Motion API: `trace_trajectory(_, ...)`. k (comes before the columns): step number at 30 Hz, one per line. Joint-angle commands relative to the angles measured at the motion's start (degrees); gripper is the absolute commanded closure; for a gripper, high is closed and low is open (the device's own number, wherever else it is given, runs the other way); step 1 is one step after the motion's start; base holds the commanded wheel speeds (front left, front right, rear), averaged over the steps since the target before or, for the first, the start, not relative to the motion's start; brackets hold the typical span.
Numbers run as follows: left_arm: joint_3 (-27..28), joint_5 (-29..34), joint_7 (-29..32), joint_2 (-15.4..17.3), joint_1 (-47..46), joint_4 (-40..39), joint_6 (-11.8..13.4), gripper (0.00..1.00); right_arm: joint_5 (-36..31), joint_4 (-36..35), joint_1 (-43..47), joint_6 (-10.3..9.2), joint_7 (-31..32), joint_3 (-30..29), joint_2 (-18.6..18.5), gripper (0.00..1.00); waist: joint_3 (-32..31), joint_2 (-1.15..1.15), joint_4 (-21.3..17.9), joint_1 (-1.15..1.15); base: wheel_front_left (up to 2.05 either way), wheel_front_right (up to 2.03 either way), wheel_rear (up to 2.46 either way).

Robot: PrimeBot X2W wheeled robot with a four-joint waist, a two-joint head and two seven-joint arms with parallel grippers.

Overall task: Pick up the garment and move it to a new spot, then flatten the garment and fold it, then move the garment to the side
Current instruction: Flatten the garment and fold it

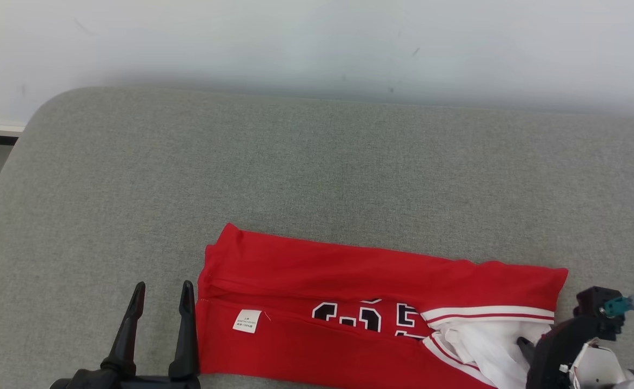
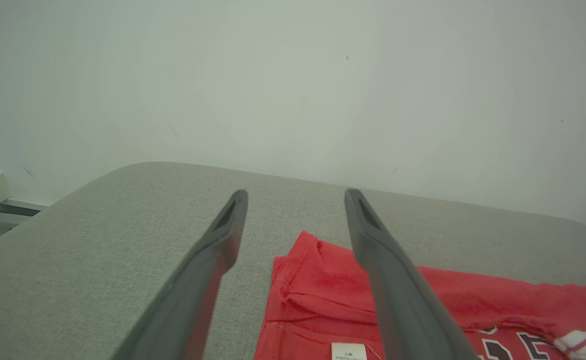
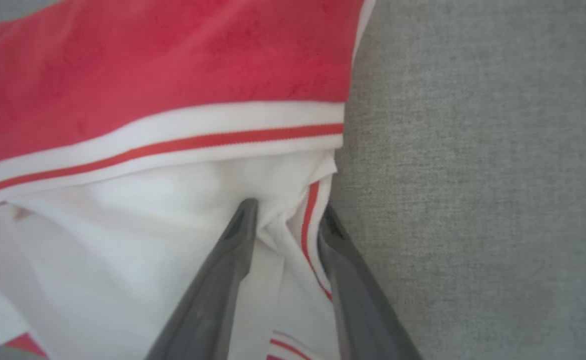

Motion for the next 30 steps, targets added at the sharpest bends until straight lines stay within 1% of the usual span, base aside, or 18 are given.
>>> trace_trajectory(1,0.24,0.51,-0.17,-0.22,-0.62,0.14,-0.28,0.0,0.07,1.56,-0.32,0.17,-0.12,1.07,0.65,1.0,0.09,0.0,-0.26,0.0,0.0,0.0,0.0)
trace_trajectory(4,0.41,0.6,-0.17,-0.26,-0.81,0.14,-0.51,0.0,-0.71,2.06,-1.24,0.16,-0.97,1.34,0.51,1.0,0.25,0.0,-0.63,0.0,0.0,0.0,0.0)
trace_trajectory(6,0.51,0.56,-0.17,-0.27,-0.93,0.16,-0.71,0.0,-1.3,2.16,-2.1,0.15,-1.95,0.5,0.48,1.0,0.49,0.0,-0.84,0.0,0.0,0.0,0.0)
trace_trajectory(11,0.67,0.19,-0.17,-0.28,-0.85,0.44,-0.89,0.0,-4.27,1.37,-2.88,0.02,-3.24,-4.0,0.22,1.0,0.8,0.0,-1.06,0.0,0.0,0.0,0.0)
trace_trajectory(13,0.69,0.03,-0.17,-0.28,-0.96,0.59,-1.03,0.0,-5.95,0.08,-2.89,0.02,-3.45,-6.66,0.21,1.0,0.81,0.0,-1.11,0.0,0.0,0.0,0.0)
trace_trajectory(15,0.57,0.1,-0.17,-0.29,-1.0,0.78,-1.15,0.0,-9.18,-1.7,-2.37,0.02,-3.47,-9.74,0.2,1.0,0.77,0.0,-1.24,0.0,0.0,0.0,0.0)
trace_trajectory(21,0.42,-0.01,-0.17,-0.29,-1.31,1.02,-1.13,0.0,-13.24,-7.85,-1.22,0.02,-2.47,-17.08,0.28,1.0,0.51,0.0,-1.77,0.0,0.0,0.0,0.0)
trace_trajectory(27,0.57,0.13,-0.17,-0.3,-1.48,1.21,-1.29,0.0,-14.4,-12.85,0.65,0.02,-0.59,-19.08,0.28,1.0,0.17,0.0,-2.12,0.0,0.0,0.0,0.0)
trace_trajectory(30,0.67,0.15,-0.17,-0.29,-1.57,1.34,-1.34,0.0,-14.34,-15.72,1.92,0.02,0.95,-18.58,0.32,1.0,0.02,0.0,-2.23,0.0,0.0,0.0,0.0)
